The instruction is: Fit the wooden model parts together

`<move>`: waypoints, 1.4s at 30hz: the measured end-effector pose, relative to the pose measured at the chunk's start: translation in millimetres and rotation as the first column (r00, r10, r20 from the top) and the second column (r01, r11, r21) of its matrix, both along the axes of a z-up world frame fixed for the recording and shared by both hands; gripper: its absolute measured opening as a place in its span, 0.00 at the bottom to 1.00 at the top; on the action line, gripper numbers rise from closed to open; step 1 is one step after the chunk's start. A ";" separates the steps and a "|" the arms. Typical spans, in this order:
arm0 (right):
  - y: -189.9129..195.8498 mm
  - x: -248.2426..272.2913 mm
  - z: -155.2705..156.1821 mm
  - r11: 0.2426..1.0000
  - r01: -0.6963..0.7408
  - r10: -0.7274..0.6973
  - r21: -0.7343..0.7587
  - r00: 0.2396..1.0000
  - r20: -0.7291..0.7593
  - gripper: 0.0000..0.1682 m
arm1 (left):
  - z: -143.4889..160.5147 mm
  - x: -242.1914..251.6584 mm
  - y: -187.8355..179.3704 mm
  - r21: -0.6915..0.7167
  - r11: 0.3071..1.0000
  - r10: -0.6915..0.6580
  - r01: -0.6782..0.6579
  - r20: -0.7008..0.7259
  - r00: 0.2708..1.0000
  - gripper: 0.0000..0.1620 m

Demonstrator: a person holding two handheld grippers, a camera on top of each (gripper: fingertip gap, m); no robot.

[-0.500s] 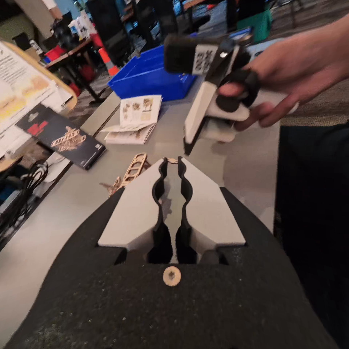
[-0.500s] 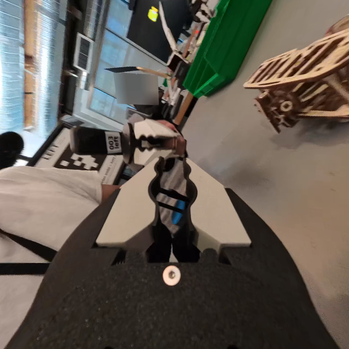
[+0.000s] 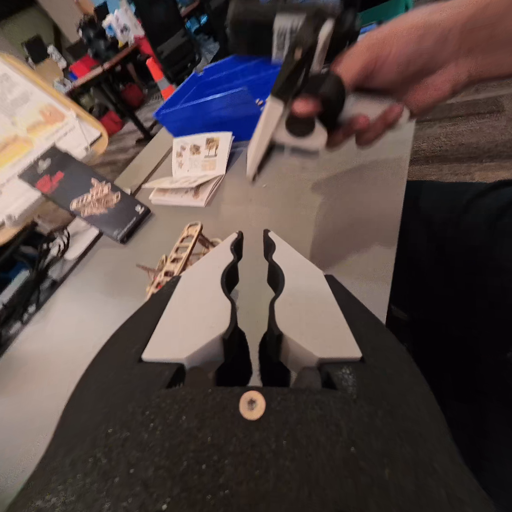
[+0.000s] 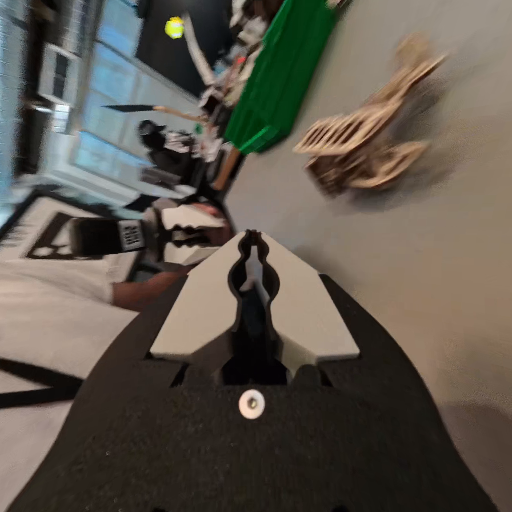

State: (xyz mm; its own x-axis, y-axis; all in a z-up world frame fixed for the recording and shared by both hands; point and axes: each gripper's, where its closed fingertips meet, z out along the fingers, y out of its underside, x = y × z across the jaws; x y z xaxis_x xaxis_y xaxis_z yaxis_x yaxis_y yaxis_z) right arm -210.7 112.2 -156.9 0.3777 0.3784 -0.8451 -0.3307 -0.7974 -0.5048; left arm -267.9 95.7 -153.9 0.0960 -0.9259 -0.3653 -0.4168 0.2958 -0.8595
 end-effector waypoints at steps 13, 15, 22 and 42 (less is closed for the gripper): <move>80.9 427.9 -73.0 0.869 0.492 -0.257 0.057 0.350 0.901 0.07 | -63.8 -101.3 47.1 -0.330 0.797 0.483 -0.506 -0.155 0.862 0.10; 83.8 415.1 -48.8 0.856 0.497 -0.357 0.144 0.366 0.859 0.13 | -63.7 -109.7 48.6 -0.321 0.780 0.516 -0.537 -0.155 0.843 0.10; 70.2 160.0 11.6 0.843 -0.011 -0.398 0.537 0.659 0.638 0.12 | -67.1 -115.9 54.1 -0.433 0.712 0.580 -0.553 -0.081 0.810 0.10; 96.8 27.0 -117.4 0.865 -0.421 0.027 0.271 0.580 0.814 0.04 | -59.5 -132.0 63.0 -0.433 0.714 0.588 -0.550 -0.055 0.807 0.10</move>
